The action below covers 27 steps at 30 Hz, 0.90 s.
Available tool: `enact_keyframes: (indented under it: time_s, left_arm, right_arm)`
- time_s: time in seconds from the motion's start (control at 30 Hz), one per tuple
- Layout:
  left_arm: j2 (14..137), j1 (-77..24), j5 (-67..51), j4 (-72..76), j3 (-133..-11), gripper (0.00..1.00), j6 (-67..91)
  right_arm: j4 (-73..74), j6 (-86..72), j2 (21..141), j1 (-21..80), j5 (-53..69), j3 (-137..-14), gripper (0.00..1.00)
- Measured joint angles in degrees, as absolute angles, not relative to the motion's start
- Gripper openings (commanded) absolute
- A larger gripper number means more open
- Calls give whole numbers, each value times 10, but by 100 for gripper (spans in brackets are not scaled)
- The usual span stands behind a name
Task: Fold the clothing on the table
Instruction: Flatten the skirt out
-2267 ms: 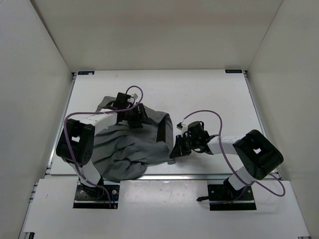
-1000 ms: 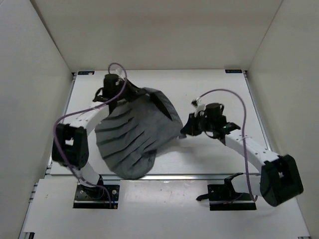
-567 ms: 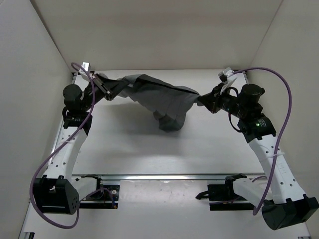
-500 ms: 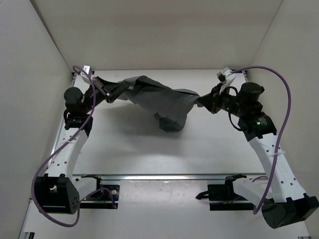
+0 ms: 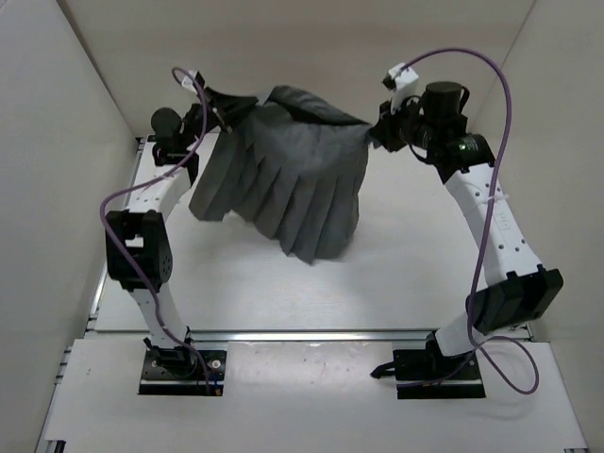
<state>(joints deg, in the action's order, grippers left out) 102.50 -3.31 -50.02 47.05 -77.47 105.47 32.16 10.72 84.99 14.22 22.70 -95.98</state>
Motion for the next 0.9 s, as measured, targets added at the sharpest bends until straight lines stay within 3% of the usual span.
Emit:
enact_keyframes:
  time_s: [0.1, 0.2, 0.33, 0.4, 0.43, 0.47, 0.5, 0.53, 0.6, 0.67, 0.8, 0.9]
  left_arm:
    - [1088, -30, -509, 495, -894, 0, 1090]
    - [1078, -23, -520, 537, -896, 0, 1110]
    - [1016, -17, -531, 639, -750, 0, 1129]
    - [970, -15, -532, 690, -606, 0, 1134]
    - [953, -14, -536, 702, -535, 17, 1133]
    - [939, -14, -538, 715, -455, 46, 1126]
    - [931, -13, -544, 718, -388, 57, 1116]
    - [928, -11, -546, 721, -319, 64, 1112]
    - [927, -7, -551, 717, -213, 68, 1103]
    - [920, -4, -561, 710, -140, 73, 1096]
    - [861, -17, -576, 697, -100, 74, 1058]
    - [780, -28, -580, 630, -100, 75, 985]
  right_arm:
    - [344, 135, 901, 142, 176, -1061, 0]
    - [338, 159, 905, 142, 139, -1106, 0]
    - [309, 182, 861, 152, 105, -1048, 0]
    - [276, 187, 813, 162, 86, -951, 0]
    - [265, 189, 788, 169, 80, -891, 0]
    - [258, 187, 759, 177, 76, -827, 8]
    - [251, 178, 735, 186, 70, -763, 22]
    - [250, 164, 714, 192, 67, -705, 23]
    - [267, 135, 678, 203, 64, -601, 24]
    - [292, 103, 654, 205, 65, -535, 34]
    - [319, 42, 594, 186, 81, -475, 43]
    - [302, -10, 555, 131, 119, -462, 41]
